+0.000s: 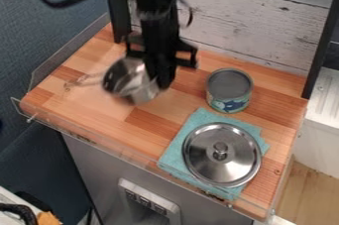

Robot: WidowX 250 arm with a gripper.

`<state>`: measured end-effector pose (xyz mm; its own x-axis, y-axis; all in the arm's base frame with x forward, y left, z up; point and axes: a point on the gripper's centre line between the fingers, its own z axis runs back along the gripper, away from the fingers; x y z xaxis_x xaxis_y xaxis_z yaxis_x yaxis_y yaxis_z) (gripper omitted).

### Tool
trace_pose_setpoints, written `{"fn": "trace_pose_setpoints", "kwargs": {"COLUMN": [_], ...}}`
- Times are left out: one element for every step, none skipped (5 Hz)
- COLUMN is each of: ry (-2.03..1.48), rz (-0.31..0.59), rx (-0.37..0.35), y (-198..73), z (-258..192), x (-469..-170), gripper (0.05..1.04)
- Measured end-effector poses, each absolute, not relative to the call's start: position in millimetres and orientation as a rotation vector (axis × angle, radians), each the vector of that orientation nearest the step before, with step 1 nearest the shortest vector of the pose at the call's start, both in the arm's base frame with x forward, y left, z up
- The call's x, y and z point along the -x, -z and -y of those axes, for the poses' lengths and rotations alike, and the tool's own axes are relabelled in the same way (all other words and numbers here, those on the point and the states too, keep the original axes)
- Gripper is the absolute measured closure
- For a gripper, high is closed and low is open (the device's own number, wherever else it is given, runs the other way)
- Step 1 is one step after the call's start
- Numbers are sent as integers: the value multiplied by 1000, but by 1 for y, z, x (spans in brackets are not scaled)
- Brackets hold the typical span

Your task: Move the silver pot to the left side of the lid

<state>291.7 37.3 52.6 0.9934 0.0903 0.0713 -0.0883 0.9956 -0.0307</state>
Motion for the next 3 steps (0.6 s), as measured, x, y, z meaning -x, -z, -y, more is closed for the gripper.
{"fn": "trace_pose_setpoints", "kwargs": {"ry": [-21, 69, 119], "rz": [53, 21, -1], "rx": [14, 6, 3], "y": [-39, -18, -3], "z": [-35, -34, -29], "x": [-279, -273, -269], "gripper": [1000, 1000, 1000]}}
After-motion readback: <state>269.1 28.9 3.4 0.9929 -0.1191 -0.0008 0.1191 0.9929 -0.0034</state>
